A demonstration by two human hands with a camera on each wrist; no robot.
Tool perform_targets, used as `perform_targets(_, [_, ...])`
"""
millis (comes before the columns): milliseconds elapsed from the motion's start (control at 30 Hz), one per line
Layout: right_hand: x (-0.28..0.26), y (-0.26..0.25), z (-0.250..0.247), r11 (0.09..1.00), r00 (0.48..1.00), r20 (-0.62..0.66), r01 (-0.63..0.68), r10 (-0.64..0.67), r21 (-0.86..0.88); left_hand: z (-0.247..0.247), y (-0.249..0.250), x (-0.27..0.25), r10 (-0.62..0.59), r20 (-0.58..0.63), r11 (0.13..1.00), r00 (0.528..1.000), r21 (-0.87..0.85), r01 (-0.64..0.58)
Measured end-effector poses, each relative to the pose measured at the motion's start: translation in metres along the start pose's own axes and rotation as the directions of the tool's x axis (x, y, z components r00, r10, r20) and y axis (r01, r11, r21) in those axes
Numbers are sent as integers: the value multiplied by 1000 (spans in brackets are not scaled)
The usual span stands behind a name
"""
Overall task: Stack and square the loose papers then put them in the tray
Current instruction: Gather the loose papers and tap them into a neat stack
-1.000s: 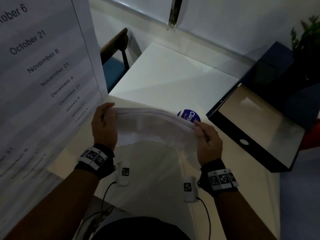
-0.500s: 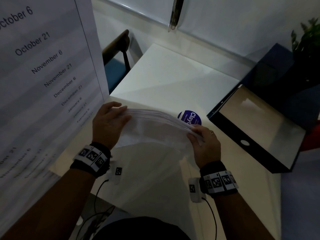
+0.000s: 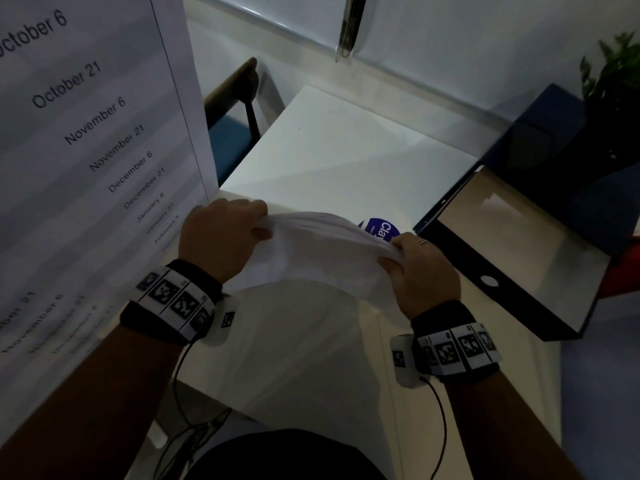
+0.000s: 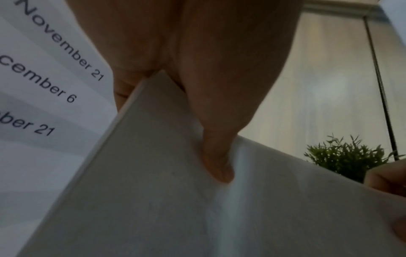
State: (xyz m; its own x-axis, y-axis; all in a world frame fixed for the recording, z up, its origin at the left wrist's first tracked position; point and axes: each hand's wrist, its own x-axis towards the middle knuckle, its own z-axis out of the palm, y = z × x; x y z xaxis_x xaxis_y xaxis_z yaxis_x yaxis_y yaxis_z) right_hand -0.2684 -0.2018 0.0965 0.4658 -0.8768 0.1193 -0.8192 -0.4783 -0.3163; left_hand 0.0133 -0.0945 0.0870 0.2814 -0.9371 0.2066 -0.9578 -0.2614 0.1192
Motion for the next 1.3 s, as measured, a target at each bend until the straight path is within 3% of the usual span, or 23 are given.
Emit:
perform_targets(167, [-10,-11,13,975,987,163,26,11,-222,8,9,-10,5,201,999,980,42,-14])
perform_targets(333, [-6,-17,18,945,991,130,80,-40,-318,7,9,-9,6,203,995,979,92,-25])
perform_targets(400, [-2,-18,18,946,991,133,45,-2,-322,7,9,-7,3,227,991,974,131,-34])
perform_targets(567, [10,-6,8,973,961,203,-151,185,-173,8,8,-2,-14,222,995,975,95,-7])
perform_targets(633, [8,-2,2,980,965,193,-160,180,-116,7,9,-4,3,191,997,982,71,-17])
perform_targets(733, [2,5,1,984,985,68,-162,157,76,4,3,-8,7,111,998,994,65,-15])
perform_targets(900, [-11,20,16,909,979,63,-205,196,364,5,-11,-13,-50,184,995,982,-80,66])
perform_targets(1000, [-15,27,24,906,987,-67,-105,144,410,5,-17,-9,-143,182,946,973,-262,189])
perform_targets(1100, [-18,28,26,907,985,-163,12,63,421,10,-25,-10,-169,164,899,972,-379,221])
perform_targets(1300, [-16,21,24,879,991,-122,16,48,477,17,-27,-13,-162,136,898,977,-390,204])
